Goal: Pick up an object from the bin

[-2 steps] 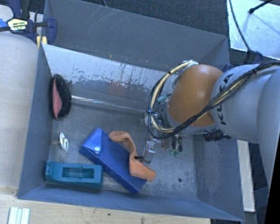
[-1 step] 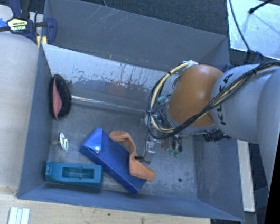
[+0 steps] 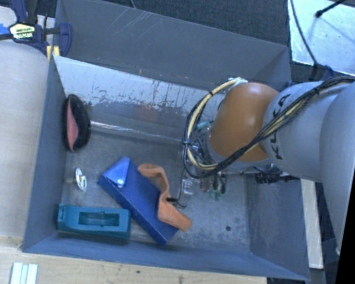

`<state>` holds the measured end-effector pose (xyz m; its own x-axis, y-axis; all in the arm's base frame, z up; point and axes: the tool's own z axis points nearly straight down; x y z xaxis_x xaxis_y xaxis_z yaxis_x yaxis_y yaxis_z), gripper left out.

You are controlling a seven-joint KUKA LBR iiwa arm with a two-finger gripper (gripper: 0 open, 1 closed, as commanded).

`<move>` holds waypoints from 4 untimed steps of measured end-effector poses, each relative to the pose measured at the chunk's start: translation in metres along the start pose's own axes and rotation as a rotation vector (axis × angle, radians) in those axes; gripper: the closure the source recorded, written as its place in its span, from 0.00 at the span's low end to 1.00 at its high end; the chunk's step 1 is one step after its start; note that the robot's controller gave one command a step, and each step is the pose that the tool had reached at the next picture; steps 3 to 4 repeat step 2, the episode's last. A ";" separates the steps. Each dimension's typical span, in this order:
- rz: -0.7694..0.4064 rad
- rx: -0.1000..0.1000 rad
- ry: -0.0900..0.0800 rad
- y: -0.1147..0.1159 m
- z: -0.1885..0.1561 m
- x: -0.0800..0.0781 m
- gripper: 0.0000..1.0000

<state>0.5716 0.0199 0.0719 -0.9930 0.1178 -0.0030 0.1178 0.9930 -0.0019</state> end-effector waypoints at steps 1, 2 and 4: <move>0.046 0.001 0.003 0.017 -0.010 0.011 0.00; -0.114 0.006 -0.005 0.034 -0.001 0.025 1.00; -0.114 0.006 -0.005 0.034 -0.001 0.025 1.00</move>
Offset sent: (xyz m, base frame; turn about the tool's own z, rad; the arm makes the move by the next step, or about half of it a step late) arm -0.0241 0.0434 -0.0018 -0.1167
